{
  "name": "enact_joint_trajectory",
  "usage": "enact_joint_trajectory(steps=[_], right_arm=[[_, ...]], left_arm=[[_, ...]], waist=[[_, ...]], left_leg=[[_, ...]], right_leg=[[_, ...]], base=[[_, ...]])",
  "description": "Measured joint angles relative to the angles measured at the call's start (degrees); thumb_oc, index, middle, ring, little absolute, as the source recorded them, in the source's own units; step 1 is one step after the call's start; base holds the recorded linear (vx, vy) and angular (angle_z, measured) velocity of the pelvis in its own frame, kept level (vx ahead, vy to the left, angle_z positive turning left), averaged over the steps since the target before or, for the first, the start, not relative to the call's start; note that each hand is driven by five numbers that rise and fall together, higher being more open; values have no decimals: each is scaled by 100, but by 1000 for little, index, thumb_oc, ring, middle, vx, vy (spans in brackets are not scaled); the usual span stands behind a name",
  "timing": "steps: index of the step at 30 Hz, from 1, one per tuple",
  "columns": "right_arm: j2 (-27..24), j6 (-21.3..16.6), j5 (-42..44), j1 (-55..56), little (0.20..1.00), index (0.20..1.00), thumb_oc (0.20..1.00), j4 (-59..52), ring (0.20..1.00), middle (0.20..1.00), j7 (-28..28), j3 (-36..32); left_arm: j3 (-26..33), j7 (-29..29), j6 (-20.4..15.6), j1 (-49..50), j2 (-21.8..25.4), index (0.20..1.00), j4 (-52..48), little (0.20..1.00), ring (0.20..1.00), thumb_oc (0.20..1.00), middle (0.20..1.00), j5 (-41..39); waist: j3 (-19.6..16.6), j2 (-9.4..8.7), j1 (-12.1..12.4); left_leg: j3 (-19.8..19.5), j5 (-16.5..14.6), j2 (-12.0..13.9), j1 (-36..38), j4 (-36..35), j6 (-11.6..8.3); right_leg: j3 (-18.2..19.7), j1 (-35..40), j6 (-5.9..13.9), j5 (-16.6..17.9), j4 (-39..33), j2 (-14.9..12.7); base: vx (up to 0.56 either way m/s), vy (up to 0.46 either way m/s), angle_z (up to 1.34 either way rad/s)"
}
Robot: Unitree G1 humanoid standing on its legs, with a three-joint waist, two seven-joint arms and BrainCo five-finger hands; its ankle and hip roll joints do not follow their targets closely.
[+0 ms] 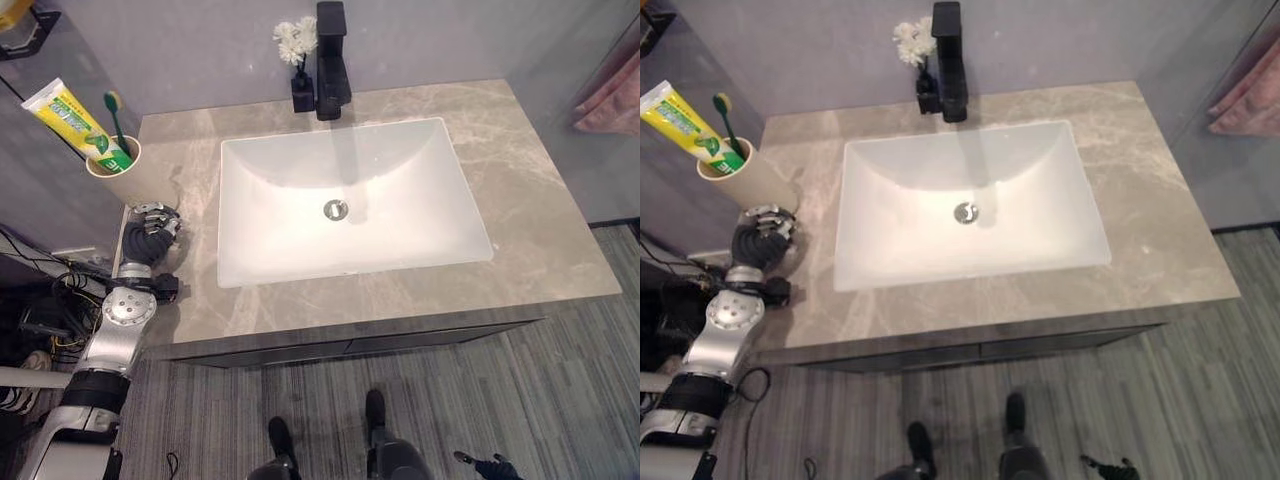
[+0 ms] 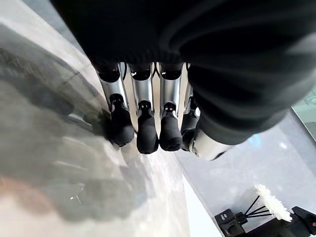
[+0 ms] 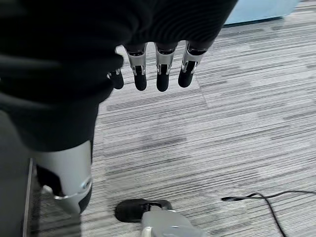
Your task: Put brush and paste in cup on sink, flatten towel.
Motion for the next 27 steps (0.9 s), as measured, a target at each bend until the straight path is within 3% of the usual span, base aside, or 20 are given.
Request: enact_joint_trajectory(steps=[6, 10, 16, 21, 27], right_arm=[[-4, -7, -46, -19, 1000, 1000, 1000, -172, 1000, 1000, 46, 51], [-66, -62, -108, -35, 1000, 1000, 1000, -430, 1000, 1000, 109, 211], [-201, -111, -105, -73, 1000, 1000, 1000, -473, 1000, 1000, 100, 274], [-202, -134, -83, -94, 1000, 1000, 1000, -540, 1000, 1000, 104, 289], [-185, -231, -48, -87, 1000, 1000, 1000, -554, 1000, 1000, 105, 561]], left_arm=[[217, -61, -83, 247, 74, 200, -91, 200, 200, 200, 200, -128], [227, -46, -65, 214, 405, 200, 6, 200, 200, 200, 200, -121], [166, 245, -8, -469, 646, 200, 949, 200, 200, 200, 200, -122], [128, 367, 4, -886, 928, 200, 1269, 200, 200, 200, 200, -127], [-377, 564, 12, -1695, 1289, 200, 1755, 200, 200, 200, 200, -192]], waist=[[74, 98, 0], [75, 97, -1], [92, 71, 20], [172, -48, -17], [273, -212, -41]], left_leg=[[14, -6, 27, -15, -22, -8], [25, 19, 73, -134, -14, -39], [27, 41, 107, -249, 1, -72], [34, 75, 110, -392, 2, -91], [51, 80, 113, -510, 2, -94]], right_leg=[[18, -31, 3, -6, -1, 25], [34, -165, -24, 15, 1, 74], [33, -280, -62, 43, 0, 109], [48, -432, -100, 75, 46, 118], [72, -562, -107, 88, 49, 126]], base=[[-2, -1, -1], [-7, -5, -3], [0, 0, 0], [0, 0, 0], [2, 1, -1]])
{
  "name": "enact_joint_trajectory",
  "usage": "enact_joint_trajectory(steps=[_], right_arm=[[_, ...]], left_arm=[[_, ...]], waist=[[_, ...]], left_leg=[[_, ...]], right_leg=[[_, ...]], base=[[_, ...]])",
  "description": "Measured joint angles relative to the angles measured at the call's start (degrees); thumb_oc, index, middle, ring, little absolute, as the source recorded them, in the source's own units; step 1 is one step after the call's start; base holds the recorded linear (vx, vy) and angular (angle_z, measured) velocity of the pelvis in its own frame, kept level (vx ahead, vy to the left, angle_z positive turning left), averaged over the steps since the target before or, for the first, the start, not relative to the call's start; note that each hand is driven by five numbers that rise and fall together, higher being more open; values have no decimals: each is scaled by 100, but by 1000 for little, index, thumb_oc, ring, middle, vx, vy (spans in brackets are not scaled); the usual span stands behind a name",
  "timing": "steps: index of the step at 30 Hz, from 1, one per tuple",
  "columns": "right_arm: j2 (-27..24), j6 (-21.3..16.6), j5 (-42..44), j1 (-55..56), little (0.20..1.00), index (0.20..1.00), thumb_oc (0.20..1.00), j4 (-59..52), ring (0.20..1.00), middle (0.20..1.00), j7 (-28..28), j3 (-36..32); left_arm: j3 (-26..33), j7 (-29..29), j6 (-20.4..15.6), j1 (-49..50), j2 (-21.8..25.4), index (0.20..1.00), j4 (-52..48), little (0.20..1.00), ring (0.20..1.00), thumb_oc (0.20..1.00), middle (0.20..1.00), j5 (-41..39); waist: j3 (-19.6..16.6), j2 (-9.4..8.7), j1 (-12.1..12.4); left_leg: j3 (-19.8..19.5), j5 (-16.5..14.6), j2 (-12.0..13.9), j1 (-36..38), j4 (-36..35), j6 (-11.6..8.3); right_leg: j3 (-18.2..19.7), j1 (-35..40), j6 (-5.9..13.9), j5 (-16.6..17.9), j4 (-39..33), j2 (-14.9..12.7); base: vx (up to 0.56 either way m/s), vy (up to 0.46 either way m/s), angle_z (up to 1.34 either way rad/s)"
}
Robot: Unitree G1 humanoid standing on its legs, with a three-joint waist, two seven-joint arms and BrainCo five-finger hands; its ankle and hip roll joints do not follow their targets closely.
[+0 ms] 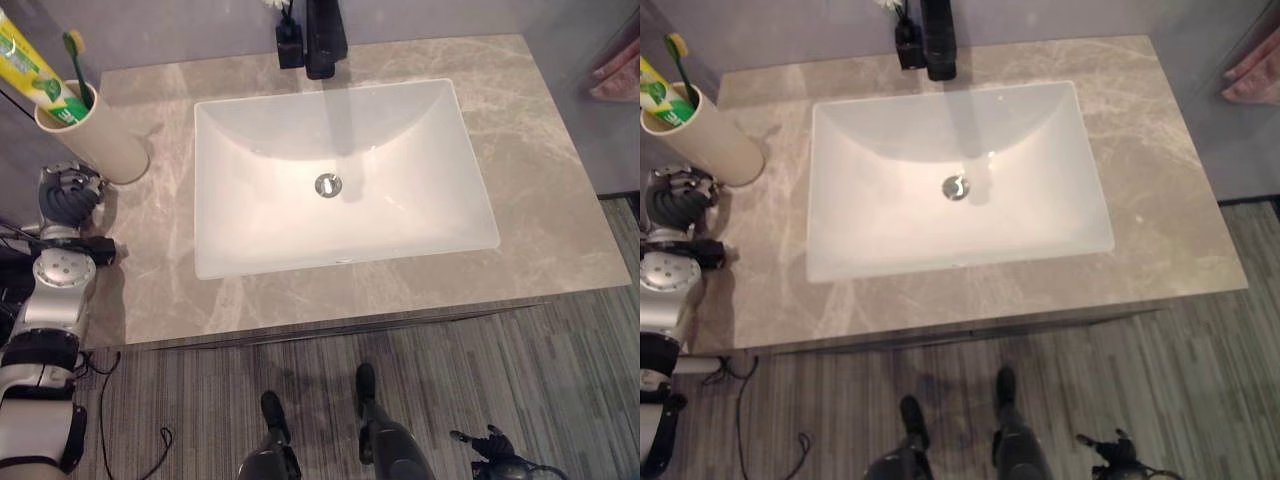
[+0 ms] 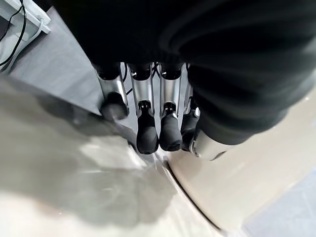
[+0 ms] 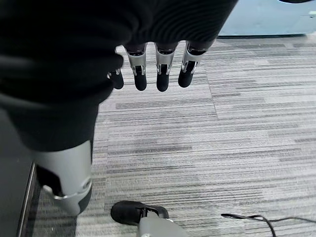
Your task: Put brush and paste in cup on sink, flatten towel.
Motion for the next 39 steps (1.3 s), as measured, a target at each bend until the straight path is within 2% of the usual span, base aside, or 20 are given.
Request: enact_joint_trajectory(steps=[5, 10, 13, 16, 20, 21, 26, 33, 39], right_arm=[[7, -19, -18, 4, 1000, 1000, 1000, -220, 1000, 1000, 2, 158], [26, -46, -46, -80, 1000, 1000, 1000, -329, 1000, 1000, 0, 226], [30, -46, -49, -93, 1000, 1000, 1000, -307, 1000, 1000, -4, 237], [24, -47, -53, -100, 1000, 1000, 1000, -318, 1000, 1000, -10, 391], [37, -51, -52, -112, 1000, 1000, 1000, -308, 1000, 1000, -12, 475], [38, -57, -51, -121, 1000, 1000, 1000, -308, 1000, 1000, -11, 517], [41, -55, -51, -124, 1000, 1000, 1000, -308, 1000, 1000, -10, 611], [23, -43, -48, -129, 1000, 1000, 1000, -186, 1000, 1000, -9, 606], [0, -44, -40, -145, 1000, 1000, 1000, -193, 1000, 1000, -7, 607]], left_arm=[[-119, 79, -23, -168, 104, 200, -19, 200, 200, 200, 200, 12], [-382, 143, -18, -769, 93, 200, 220, 200, 200, 200, 200, 13], [-824, 222, 6, -1345, 40, 200, 472, 200, 200, 200, 200, 28], [-1219, 316, 41, -1867, 37, 200, 812, 200, 200, 200, 200, 159], [-1478, 383, 132, -2357, 41, 200, 1208, 200, 200, 200, 200, 353], [-1518, 389, 181, -2566, 46, 200, 1564, 200, 200, 200, 200, 364], [-1547, 394, 231, -2723, 101, 200, 1846, 200, 200, 200, 200, 373], [-1722, 336, 265, -2795, 244, 200, 2066, 200, 200, 200, 200, 382], [-1936, 290, 383, -3337, 318, 200, 2692, 200, 200, 200, 200, 458]], waist=[[8, -8, -1], [134, -48, -31], [135, -49, -29], [138, -50, -126], [141, -45, -218], [141, -45, -245], [144, -39, -324], [147, -32, -314], [143, -13, -306]], left_leg=[[97, 2, -8, -91, 0, 3], [116, 1, -5, -116, -1, 2], [116, 7, -6, -202, 0, -2], [118, 12, -15, -239, 0, 3], [140, 12, -33, -303, 1, 3], [192, 12, -37, -305, 1, 4], [277, 11, -10, -300, 1, 2], [358, 11, 14, -305, 0, 1], [422, 26, 0, -480, 1, 0]], right_leg=[[93, -141, 8, 26, 2, -1], [106, -180, 9, 28, 0, 3], [106, -269, 7, 40, 0, 1], [110, -308, 3, 56, 2, -5], [132, -392, -3, 69, 2, 0], [189, -423, -7, 80, 3, 0], [258, -466, -12, 96, 3, 23], [339, -525, -41, 119, 3, 59], [407, -737, -45, 178, 3, 50]], base=[[7, 4, -7], [1, 0, -1], [0, 0, 0], [0, 0, 0], [6, -1, -2], [19, -8, -15], [18, 1, -9], [10, 3, -6], [-7, 10, -4]])
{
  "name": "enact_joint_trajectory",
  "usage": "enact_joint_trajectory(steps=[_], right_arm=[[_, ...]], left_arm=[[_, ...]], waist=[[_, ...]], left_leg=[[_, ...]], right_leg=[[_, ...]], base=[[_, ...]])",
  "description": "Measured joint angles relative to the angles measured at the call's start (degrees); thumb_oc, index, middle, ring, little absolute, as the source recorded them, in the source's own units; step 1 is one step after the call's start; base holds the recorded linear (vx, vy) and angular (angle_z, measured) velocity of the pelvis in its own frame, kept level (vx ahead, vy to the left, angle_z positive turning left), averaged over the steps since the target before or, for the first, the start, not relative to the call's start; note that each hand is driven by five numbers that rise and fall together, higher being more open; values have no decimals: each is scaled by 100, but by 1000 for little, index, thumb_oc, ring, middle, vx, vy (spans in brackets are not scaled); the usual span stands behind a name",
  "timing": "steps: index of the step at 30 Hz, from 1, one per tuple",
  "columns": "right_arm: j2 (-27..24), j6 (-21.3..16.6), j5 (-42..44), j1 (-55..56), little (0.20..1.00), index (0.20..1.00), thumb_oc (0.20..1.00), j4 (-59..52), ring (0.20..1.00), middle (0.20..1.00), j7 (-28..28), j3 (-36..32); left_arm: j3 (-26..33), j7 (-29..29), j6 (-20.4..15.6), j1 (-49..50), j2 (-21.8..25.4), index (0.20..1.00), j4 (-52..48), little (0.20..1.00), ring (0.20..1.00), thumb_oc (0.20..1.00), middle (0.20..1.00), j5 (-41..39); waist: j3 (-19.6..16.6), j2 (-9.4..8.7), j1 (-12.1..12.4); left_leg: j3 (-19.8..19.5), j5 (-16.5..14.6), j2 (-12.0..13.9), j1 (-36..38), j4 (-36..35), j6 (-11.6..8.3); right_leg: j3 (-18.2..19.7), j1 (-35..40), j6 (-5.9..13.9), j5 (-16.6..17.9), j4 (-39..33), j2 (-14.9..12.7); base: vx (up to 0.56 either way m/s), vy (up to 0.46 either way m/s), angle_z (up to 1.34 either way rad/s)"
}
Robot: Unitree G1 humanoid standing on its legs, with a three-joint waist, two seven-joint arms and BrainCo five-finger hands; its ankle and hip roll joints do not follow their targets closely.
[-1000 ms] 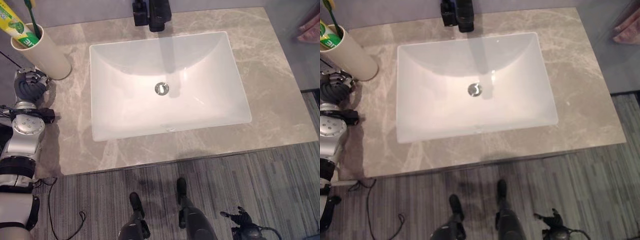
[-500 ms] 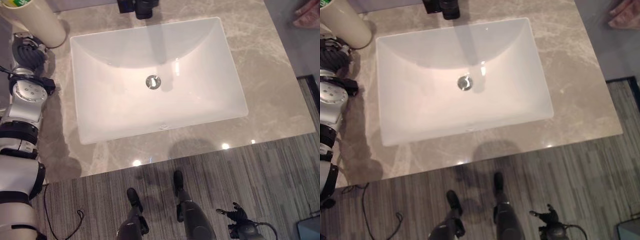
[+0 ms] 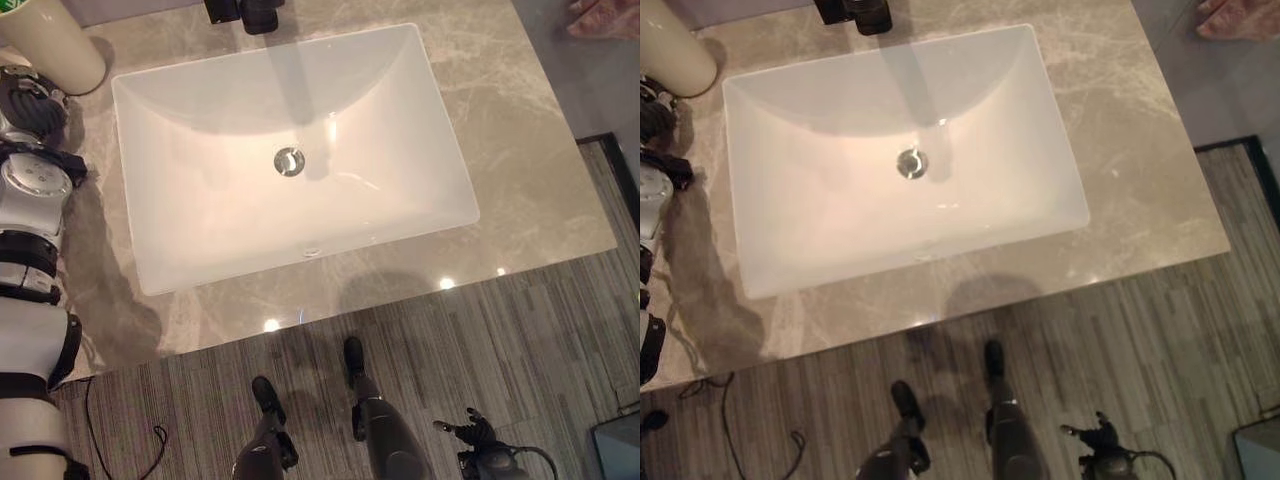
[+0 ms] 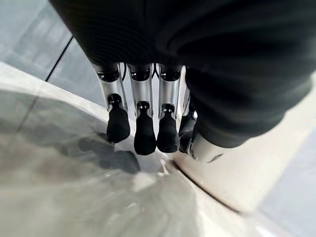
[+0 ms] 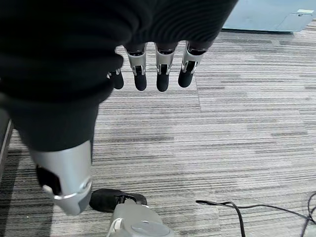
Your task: Put brush and paste in cup on sink, flatten towel.
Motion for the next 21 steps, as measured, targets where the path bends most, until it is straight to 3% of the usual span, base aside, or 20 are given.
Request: enact_joint_trajectory(steps=[2, 4, 8, 21], right_arm=[[-6, 4, 1, -2, 1000, 1000, 1000, -1, 1000, 1000, 1, 1], [-14, 26, -1, -6, 1000, 1000, 1000, 3, 1000, 1000, -4, 6], [-85, 21, -3, 55, 1000, 1000, 1000, -124, 1000, 1000, -3, 54], [-138, -116, 26, 106, 1000, 1000, 1000, -569, 1000, 1000, 2, 58]], left_arm=[[68, -1, 12, -52, 114, 200, 5, 200, 200, 200, 200, -14], [783, 77, -1, -53, -99, 200, 17, 200, 200, 200, 200, -767], [188, 157, 10, -333, 13, 200, 29, 200, 200, 200, 200, -876], [31, 311, -19, -518, 16, 200, -266, 200, 200, 200, 200, -782]], waist=[[2, 5, -15], [3, 2, -4], [13, -40, -12], [5, -106, -63]], left_leg=[[21, 11, -19, -74, 1, 3], [51, 12, -10, -115, 1, 4], [65, 17, 11, -184, 0, -3], [55, 22, -1, -291, 0, -11]], right_leg=[[17, -92, -12, 31, 1, 6], [50, -144, -8, 46, 1, 17], [62, -225, -14, 67, 2, 48], [56, -327, -13, 69, 2, 39]], base=[[6, 30, -6], [-5, -13, -7], [-1, -6, -2], [0, 0, 0]])
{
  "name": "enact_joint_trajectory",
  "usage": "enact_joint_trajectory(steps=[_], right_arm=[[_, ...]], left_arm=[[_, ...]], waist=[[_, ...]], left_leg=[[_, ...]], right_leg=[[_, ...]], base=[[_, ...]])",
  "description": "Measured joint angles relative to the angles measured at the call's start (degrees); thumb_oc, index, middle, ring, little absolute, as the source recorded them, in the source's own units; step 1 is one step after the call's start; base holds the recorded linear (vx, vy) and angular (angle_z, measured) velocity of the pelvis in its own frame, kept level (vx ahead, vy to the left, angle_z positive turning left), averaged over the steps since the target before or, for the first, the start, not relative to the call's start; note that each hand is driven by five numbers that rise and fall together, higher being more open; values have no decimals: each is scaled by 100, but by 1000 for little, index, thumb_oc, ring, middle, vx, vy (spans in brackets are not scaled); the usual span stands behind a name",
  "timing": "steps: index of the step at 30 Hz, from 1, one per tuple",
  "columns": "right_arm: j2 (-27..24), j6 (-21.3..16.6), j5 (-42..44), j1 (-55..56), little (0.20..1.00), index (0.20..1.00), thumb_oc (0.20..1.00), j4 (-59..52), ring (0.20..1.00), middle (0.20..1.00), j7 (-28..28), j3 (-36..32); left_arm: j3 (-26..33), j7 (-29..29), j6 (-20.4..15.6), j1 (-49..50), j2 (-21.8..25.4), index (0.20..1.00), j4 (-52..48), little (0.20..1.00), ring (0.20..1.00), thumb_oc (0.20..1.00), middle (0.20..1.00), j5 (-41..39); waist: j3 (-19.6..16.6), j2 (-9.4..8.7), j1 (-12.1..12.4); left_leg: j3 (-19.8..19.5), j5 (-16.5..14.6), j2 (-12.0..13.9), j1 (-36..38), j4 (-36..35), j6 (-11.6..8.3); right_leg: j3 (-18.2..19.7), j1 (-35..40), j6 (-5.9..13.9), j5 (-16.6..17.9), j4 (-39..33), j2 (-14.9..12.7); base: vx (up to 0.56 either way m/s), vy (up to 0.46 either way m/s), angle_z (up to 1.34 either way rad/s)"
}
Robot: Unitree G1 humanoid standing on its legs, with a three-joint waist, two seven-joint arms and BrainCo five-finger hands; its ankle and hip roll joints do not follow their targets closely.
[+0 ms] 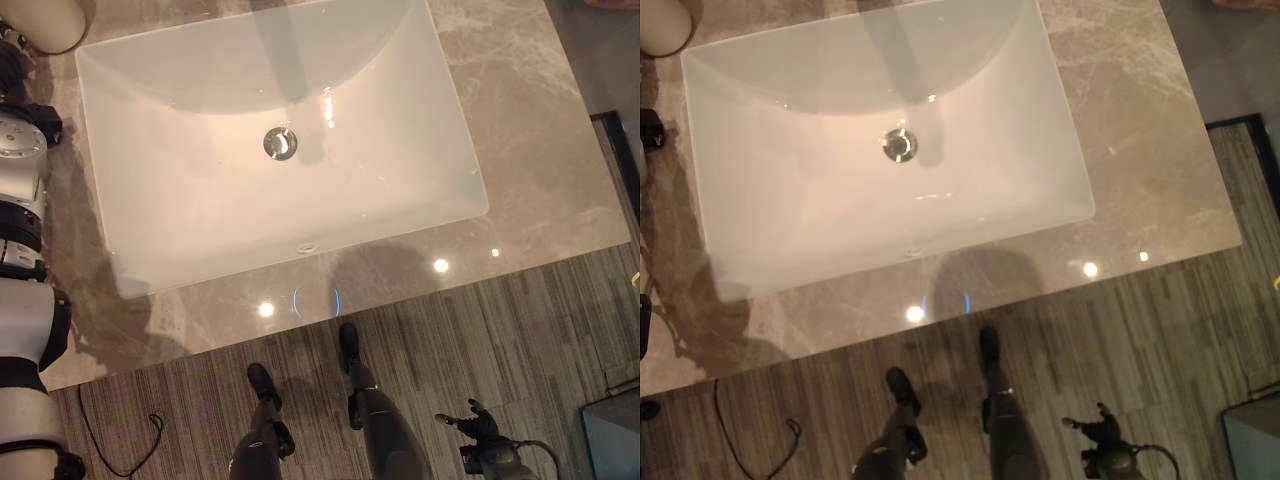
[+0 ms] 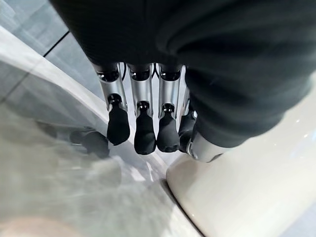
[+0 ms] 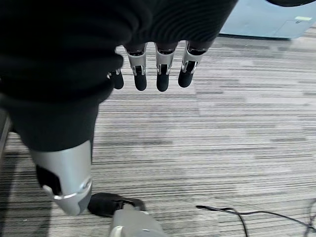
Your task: Put brush and paste in cup on sink, flatten towel.
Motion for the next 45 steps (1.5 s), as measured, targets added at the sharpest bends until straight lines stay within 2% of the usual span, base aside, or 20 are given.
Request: enact_joint_trajectory(steps=[4, 6, 11, 19, 22, 27, 28, 29, 34, 36, 37, 39, 40, 41, 42, 44, 45], right_arm=[[3, -73, 0, 15, 1000, 1000, 1000, -136, 1000, 1000, 3, 1], [2, -74, 0, 22, 1000, 1000, 1000, -158, 1000, 1000, 3, -2], [12, -92, 1, 78, 1000, 1000, 1000, -75, 1000, 1000, 1, 6], [16, -104, 2, 119, 1000, 1000, 1000, 31, 1000, 1000, -1, 2], [50, -105, 3, 120, 1000, 1000, 1000, 203, 1000, 1000, 0, 2], [53, -106, 2, 119, 1000, 1000, 1000, 296, 1000, 1000, 3, 5], [52, -101, 5, 108, 1000, 1000, 1000, 361, 1000, 1000, 5, 7], [52, -97, 11, 83, 1000, 1000, 1000, 395, 1000, 1000, 19, 51], [41, -66, 12, -32, 1000, 1000, 1000, 470, 1000, 1000, 160, 72], [42, -46, 8, -145, 1000, 1000, 1000, 572, 1000, 1000, 205, 68], [43, 50, 11, -181, 1000, 1000, 1000, 590, 1000, 1000, 288, -1], [39, 46, 13, -37, 1000, 1000, 1000, 564, 1000, 1000, 295, -209], [10, 23, 12, 104, 1000, 1000, 1000, 567, 1000, 1000, 289, -242], [4, 23, 10, 178, 1000, 1000, 1000, 569, 1000, 1000, 298, -266], [30, 21, 8, 215, 1000, 1000, 1000, 566, 1000, 1000, 376, -343], [56, 3, 7, 329, 1000, 1000, 1000, 670, 1000, 1000, 413, -354], [79, 9, -38, 316, 1000, 1000, 1000, 752, 1000, 1000, 412, -358]], left_arm=[[-13, 25, -26, -17, -3, 200, -58, 200, 200, 200, 200, -1], [-71, 24, -72, -36, -4, 200, -225, 200, 200, 200, 200, 0], [-452, 107, -181, -165, -178, 200, -254, 200, 200, 200, 200, 171], [-507, 200, -217, -175, -244, 200, -262, 200, 200, 200, 200, 228], [-507, 202, -218, -168, -319, 200, -236, 200, 200, 200, 200, 226], [-508, 167, -223, -168, -356, 200, -231, 200, 200, 200, 200, 228], [-509, 111, -224, -167, -366, 457, -234, 457, 457, 457, 457, 238], [-503, 90, -223, -83, -391, 1000, -353, 1000, 1000, 1000, 1000, 358], [-299, 55, -407, 913, -393, 1000, -1638, 1000, 1000, 1000, 1000, 457], [125, 48, -493, 1614, -463, 1000, -2389, 1000, 1000, 1000, 1000, 439], [1098, 91, -560, 2856, -495, 1000, -4071, 1000, 1000, 1000, 1000, 507], [1781, 196, -945, 4119, -304, 1000, -5910, 1000, 1000, 1000, 1000, 968], [2098, 284, -1199, 4475, -360, 1000, -6338, 1000, 1000, 1000, 1000, 1164], [2405, 350, -1268, 4814, -511, 1000, -6546, 1000, 1000, 1000, 1000, 1273], [3857, 526, -1356, 5948, -1260, 1000, -7054, 1000, 1000, 1000, 1000, 1531], [4685, 969, -1245, 6835, -1947, 1000, -6925, 1000, 1000, 1000, 1000, 1790], [4785, 1098, -1237, 7083, -2023, 1000, -6802, 1000, 1000, 1000, 1000, 1865]], waist=[[-18, -30, -59], [-62, -104, -87], [-80, -136, -137], [-96, -162, -205], [-150, -250, -199], [-159, -264, -211], [-159, -265, -212], [-162, -270, -193], [-178, -294, -97], [-177, -286, 14], [-169, -259, 53], [-186, -257, 101], [-209, -215, 259], [-289, -193, 413], [-354, -123, 504], [-459, -41, 694], [-502, -47, 821]], left_leg=[[20, 0, -4, -5, 0, 0], [119, 0, -9, -8, 0, 0], [221, -7, 5, 3, 1, 2], [309, 5, 41, 14, 0, -12], [433, 3, 37, 80, 0, -14], [443, 12, 39, 95, 0, -21], [443, 17, 40, 103, -1, -26], [449, 19, 42, 141, -1, -28], [427, 27, 86, 386, -2, -24], [380, 24, 100, 571, -21, -28], [219, -14, 116, 758, -31, -78], [16, -22, 138, 922, -26, -89], [-88, -25, 129, 987, -20, -90], [-166, -39, 115, 996, -6, -91], [-171, -92, 75, 1170, -25, -58], [-265, -134, 33, 1309, -24, -24], [-356, -133, 8, 1298, -25, -25]], right_leg=[[20, -15, 5, 4, 0, -1], [107, -73, 23, 30, 0, 1], [196, -123, 34, 57, 1, 61], [292, -172, 30, 109, 1, 86], [401, -178, 14, 134, 1, 101], [414, -172, -2, 164, 1, 103], [415, -166, -7, 171, 1, 105], [420, -133, -8, 184, 2, 110], [380, 138, -10, 182, 2, 123], [315, 357, -17, 160, 2, 104], [156, 632, -58, 81, 1, 90], [-42, 907, -55, -25, -1, 85], [-108, 1047, -51, -85, -3, 73], [-173, 1087, -30, -158, -3, 46], [-200, 1264, -27, -187, -3, 2], [-276, 1473, 52, -255, -5, -51], [-397, 1516, 50, -252, -3, -87]], base=[[5, -5, -3], [70, -10, -14], [46, -11, -10], [7, -15, -6], [11, -17, -13], [1, -6, -2], [-92, -44, -2], [-76, -43, -2], [4, -17, 1], [32, 38, 18], [28, 61, 40], [16, 65, 56], [1, 80, 48], [-2, 120, 33], [-19, 73, 16], [-73, 142, 27], [-91, 144, 41]])
